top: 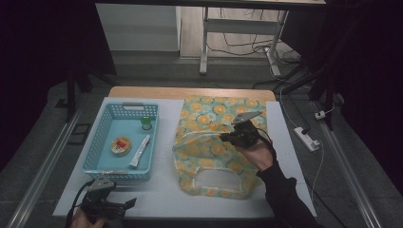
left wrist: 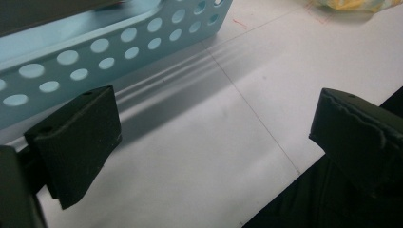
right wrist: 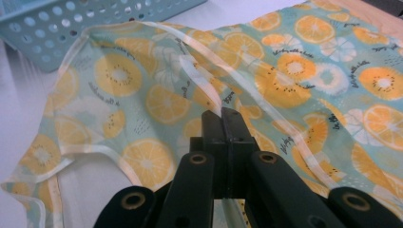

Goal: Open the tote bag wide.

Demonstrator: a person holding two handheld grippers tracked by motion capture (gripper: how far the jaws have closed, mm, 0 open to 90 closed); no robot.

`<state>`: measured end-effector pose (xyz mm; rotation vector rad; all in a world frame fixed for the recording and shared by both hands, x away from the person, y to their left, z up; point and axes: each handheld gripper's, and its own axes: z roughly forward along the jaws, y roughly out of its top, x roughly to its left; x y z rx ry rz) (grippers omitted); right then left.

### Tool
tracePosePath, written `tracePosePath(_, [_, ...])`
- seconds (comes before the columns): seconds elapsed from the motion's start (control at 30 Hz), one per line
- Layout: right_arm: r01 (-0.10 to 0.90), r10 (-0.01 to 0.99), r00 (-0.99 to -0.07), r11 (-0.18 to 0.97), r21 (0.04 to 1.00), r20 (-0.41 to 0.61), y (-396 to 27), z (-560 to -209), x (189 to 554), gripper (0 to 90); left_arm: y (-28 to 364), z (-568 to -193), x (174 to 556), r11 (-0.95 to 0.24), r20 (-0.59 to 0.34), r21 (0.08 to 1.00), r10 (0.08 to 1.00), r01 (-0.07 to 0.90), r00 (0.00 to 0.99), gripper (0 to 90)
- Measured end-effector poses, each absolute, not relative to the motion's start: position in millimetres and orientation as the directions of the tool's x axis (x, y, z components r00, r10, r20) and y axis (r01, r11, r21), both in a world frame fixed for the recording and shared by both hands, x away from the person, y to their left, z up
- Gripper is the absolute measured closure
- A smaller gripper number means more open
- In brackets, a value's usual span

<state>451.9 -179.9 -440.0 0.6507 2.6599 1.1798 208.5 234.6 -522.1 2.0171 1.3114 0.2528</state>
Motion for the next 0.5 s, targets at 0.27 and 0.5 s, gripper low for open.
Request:
tracePosePath(0.27, [0.325, 0.475, -0.88, 0.562, 0.761, 0.025, -180.9, -426.9, 453.9, 90.0, 234.8, -522.1, 208.7, -0.234, -0.208, 0.649, 0.861, 0.724, 0.465, 3.3])
tracePosePath(0.5, [0.327, 0.489, -0.872, 0.542, 0.774, 0.026, -180.4, -418.5, 455.4, 90.0, 235.3, -522.2, 208.9, -0.23, -0.213, 0.648, 0.86, 0.726, 0.463, 3.3])
